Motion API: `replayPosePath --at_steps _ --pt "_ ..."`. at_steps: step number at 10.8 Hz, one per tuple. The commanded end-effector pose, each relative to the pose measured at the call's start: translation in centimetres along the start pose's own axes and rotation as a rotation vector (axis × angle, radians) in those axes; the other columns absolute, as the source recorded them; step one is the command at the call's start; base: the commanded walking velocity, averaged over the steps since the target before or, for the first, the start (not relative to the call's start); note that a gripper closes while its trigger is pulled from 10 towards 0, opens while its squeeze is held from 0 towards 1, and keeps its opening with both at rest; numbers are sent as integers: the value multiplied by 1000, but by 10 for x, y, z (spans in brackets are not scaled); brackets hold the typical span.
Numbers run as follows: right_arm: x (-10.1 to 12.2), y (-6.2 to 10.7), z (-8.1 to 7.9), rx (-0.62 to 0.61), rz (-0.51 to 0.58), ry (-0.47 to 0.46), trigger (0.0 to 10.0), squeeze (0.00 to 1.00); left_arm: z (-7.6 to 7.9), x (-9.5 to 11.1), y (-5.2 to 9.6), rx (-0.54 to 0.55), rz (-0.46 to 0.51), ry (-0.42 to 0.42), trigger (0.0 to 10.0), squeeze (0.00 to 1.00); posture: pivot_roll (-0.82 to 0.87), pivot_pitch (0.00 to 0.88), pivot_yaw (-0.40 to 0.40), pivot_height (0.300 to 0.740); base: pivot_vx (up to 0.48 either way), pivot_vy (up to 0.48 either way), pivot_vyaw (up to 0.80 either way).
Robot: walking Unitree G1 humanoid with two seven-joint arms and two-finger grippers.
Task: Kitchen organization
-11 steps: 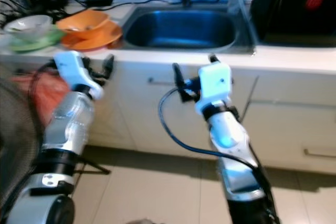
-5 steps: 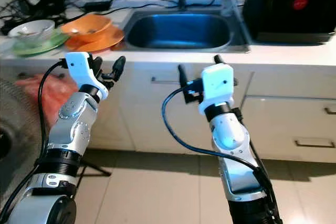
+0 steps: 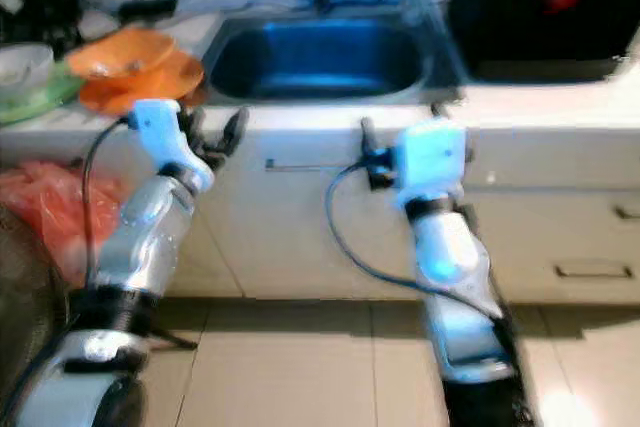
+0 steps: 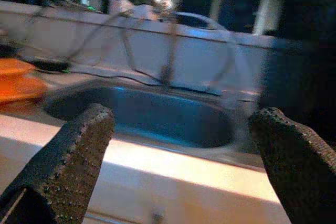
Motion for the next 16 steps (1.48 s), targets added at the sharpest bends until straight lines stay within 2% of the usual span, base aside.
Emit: replayPosePath --at_steps 1,5,12,15,16 --pt "0 1 10 -26 5 29 10000 0 13 6 -4 -33 24 -5 10000 0 30 0 80 740 465 0 0" --pt "2 1 25 -48 6 55 10000 0 14 11 -4 -32 43 -3 10000 0 27 0 75 740 463 0 0" --pt "3 2 17 -3 10 71 10000 0 12 9 -1 -8 42 -2 10000 0 30 0 72 740 445 0 0" --pt "6 2 13 26 25 66 10000 0 11 13 0 0 56 -18 10000 0 31 0 73 740 0 0 0" --pt "6 1 13 24 18 26 10000 0 10 16 0 13 72 -42 10000 0 32 0 72 740 0 0 0"
Point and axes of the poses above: a point about 5 cm out from each wrist's last joint towards the gripper, its own y axis pointing back from the gripper into the wrist, its own x axis along the axis of the wrist's last joint, z = x × y, the point moved 3 cm from there along -y, pointing out of the wrist towards the gripper, and after that the axes turned 9 degrees about y, right-handed, at the moved point
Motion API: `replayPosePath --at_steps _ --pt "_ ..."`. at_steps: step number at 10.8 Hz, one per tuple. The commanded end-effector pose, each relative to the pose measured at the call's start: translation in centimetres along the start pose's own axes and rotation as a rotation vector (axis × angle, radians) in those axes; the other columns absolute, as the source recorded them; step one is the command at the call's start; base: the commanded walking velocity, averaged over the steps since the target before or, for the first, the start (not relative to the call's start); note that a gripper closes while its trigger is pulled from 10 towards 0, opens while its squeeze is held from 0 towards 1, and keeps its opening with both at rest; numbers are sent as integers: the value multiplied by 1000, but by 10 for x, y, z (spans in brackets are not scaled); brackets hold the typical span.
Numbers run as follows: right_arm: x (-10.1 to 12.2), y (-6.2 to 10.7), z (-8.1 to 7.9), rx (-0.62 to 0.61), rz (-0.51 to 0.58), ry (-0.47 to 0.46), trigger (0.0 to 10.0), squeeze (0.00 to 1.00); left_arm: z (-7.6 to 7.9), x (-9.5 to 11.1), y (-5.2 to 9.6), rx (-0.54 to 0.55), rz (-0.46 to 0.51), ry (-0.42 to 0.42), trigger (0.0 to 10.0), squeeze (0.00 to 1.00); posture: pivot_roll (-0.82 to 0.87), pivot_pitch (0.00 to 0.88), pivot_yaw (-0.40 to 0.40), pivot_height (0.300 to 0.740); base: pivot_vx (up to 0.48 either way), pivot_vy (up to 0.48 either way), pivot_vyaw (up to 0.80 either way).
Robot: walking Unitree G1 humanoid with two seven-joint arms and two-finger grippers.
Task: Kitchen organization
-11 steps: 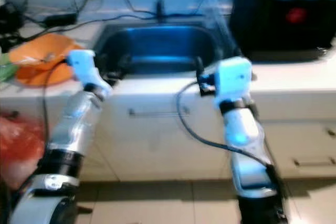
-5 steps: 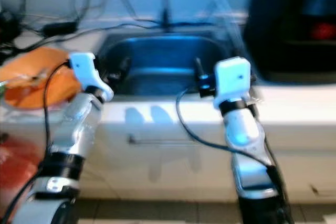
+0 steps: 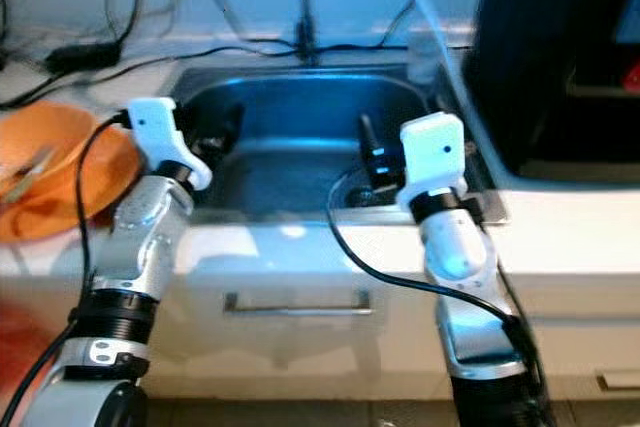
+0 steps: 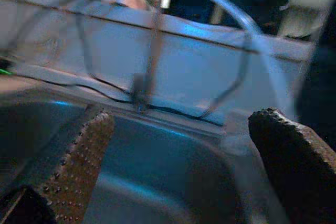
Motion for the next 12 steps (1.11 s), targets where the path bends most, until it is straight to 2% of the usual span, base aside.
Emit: replayPosePath --at_steps 1,2,3,6,8,11,12 --pt "7 -2 -1 4 17 -39 10000 0 -5 7 0 29 21 -12 10000 0 37 0 72 740 0 0 0" --pt "10 -3 -2 22 34 9 10000 0 -6 8 0 37 23 -17 10000 0 38 0 73 740 0 0 0" --pt "9 -3 -2 25 34 7 10000 0 -7 9 -1 45 24 -28 10000 0 40 0 74 740 0 0 0" --pt "8 -2 -4 24 24 -4 10000 0 -6 9 -3 45 20 -24 10000 0 39 0 78 740 0 0 683" --pt "4 -2 -3 11 5 -12 10000 0 -8 8 -2 63 14 -24 10000 0 40 0 78 740 0 0 0" --pt "-14 -6 10 -105 -136 -111 10000 0 -9 8 -3 72 9 -23 10000 0 39 0 78 740 0 0 0" --pt "-16 -6 7 -94 -157 -212 10000 0 -9 9 -3 81 15 -50 10000 0 37 0 78 740 0 0 0"
Point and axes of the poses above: a point about 5 cm out from each wrist's last joint towards the gripper, its own y axis pointing back from the gripper into the wrist, its own x axis along the axis of the wrist's last joint, z = x × y, the point moved 3 cm from there along -y, pointing out of the wrist towards the gripper, and after that the axes turned 9 degrees about y, right-handed, at the moved point
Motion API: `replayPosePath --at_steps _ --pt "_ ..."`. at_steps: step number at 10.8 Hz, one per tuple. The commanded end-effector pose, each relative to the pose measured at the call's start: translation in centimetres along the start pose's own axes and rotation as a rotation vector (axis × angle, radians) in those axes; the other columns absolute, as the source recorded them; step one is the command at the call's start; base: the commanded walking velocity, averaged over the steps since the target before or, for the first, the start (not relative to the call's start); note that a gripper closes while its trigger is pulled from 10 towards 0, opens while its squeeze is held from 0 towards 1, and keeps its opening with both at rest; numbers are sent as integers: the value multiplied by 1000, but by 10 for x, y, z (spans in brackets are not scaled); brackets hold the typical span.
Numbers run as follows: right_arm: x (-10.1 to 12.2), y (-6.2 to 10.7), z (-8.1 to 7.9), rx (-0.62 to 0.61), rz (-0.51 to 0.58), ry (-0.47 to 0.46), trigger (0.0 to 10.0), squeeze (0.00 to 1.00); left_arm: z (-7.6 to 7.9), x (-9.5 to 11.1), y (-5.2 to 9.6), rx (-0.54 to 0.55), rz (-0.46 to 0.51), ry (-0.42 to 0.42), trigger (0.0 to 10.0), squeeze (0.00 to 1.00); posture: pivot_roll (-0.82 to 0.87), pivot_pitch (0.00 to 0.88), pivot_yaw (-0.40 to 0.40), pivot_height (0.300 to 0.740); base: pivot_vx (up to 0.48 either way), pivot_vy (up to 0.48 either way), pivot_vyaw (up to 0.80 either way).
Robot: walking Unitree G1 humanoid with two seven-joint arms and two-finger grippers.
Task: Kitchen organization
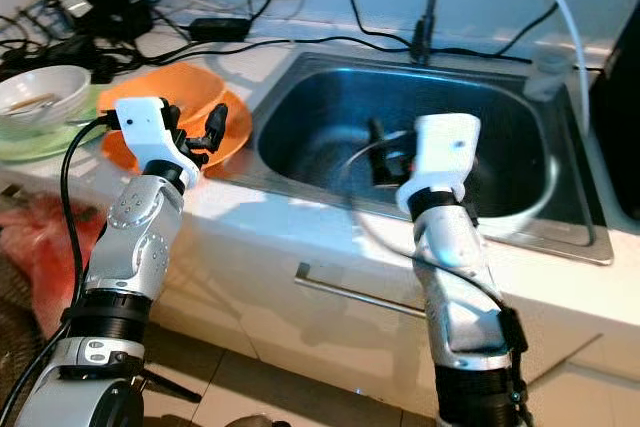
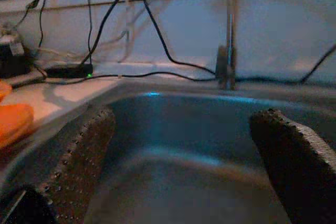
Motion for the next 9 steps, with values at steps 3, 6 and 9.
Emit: replayPosePath --at_steps 3,6,9 --pt "8 -2 -8 51 -10 -174 10000 0 -10 24 -3 74 92 -87 10000 0 41 0 70 740 0 0 0" --pt "3 2 -20 153 -29 -155 10000 0 -10 33 1 97 141 -146 10000 0 52 0 65 740 0 0 0" --pt "-6 1 -19 75 -82 -80 10000 0 -7 45 4 94 193 -205 10000 0 54 0 64 740 0 0 0"
Point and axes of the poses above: a point about 5 cm out from each wrist's last joint towards the gripper, its own y axis pointing back from the gripper into the wrist, its own x axis along the axis of the wrist's last joint, z = x × y, the point moved 3 cm from there along -y, pointing out of the wrist towards the gripper, and after that the axes turned 9 degrees about y, right-handed, at the moved point
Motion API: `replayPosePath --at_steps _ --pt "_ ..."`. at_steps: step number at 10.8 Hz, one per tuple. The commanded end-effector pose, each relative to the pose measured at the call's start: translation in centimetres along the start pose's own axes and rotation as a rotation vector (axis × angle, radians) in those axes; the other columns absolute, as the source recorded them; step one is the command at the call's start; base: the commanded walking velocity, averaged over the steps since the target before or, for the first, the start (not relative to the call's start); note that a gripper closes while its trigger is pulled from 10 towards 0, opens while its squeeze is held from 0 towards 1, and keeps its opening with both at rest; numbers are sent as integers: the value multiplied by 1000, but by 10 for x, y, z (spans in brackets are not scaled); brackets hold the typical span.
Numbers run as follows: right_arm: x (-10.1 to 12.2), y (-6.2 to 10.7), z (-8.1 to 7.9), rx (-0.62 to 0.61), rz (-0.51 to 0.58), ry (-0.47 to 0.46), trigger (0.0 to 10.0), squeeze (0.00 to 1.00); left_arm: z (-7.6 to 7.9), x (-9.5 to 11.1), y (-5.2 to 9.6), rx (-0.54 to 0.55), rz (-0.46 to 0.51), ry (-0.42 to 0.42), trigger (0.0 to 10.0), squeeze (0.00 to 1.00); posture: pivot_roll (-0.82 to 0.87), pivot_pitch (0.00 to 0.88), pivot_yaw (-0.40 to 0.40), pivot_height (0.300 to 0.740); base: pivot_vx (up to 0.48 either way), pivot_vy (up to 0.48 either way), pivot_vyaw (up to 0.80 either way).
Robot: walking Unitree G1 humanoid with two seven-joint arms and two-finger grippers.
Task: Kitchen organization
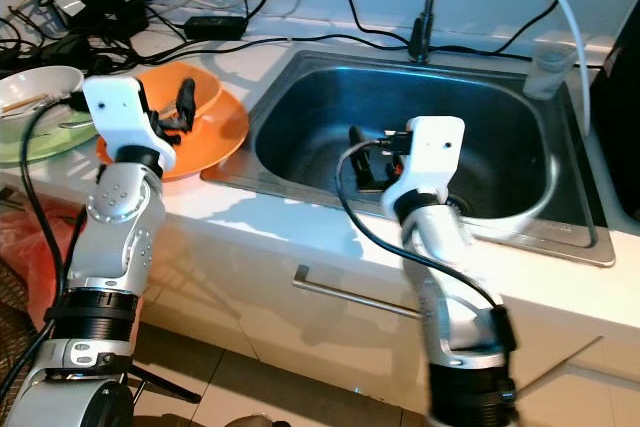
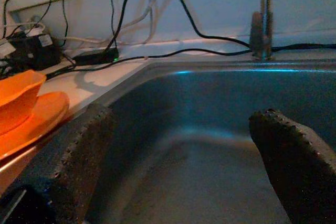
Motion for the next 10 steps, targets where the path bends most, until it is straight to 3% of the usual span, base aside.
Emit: replayPosePath --at_steps 1,2,4,5,10 --pt "0 -1 0 -6 -5 15 10000 0 -2 12 -1 11 51 -45 10000 0 56 0 64 740 0 0 0" --pt "0 0 0 26 -11 -13 10000 0 -5 20 -1 32 76 -102 10000 0 61 0 65 740 0 0 0" --pt "5 3 0 46 36 33 10000 0 -18 3 4 74 0 -80 10000 0 63 0 72 740 0 0 400" --pt "6 3 0 46 40 31 10000 0 -18 1 5 76 -11 -73 10000 0 63 0 72 740 0 0 800" --pt "9 3 -1 52 67 26 10000 0 -15 3 5 59 -7 -87 10000 0 64 0 71 740 0 0 0"
Point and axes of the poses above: a point about 5 cm out from each wrist's last joint towards the gripper, its own y axis pointing back from the gripper into the wrist, its own x axis along the axis of the wrist's last joint, z = x × y, the point moved 3 cm from there along -y, pointing out of the wrist towards the gripper, and after that the axes turned 9 degrees about y, right-handed, at the moved point
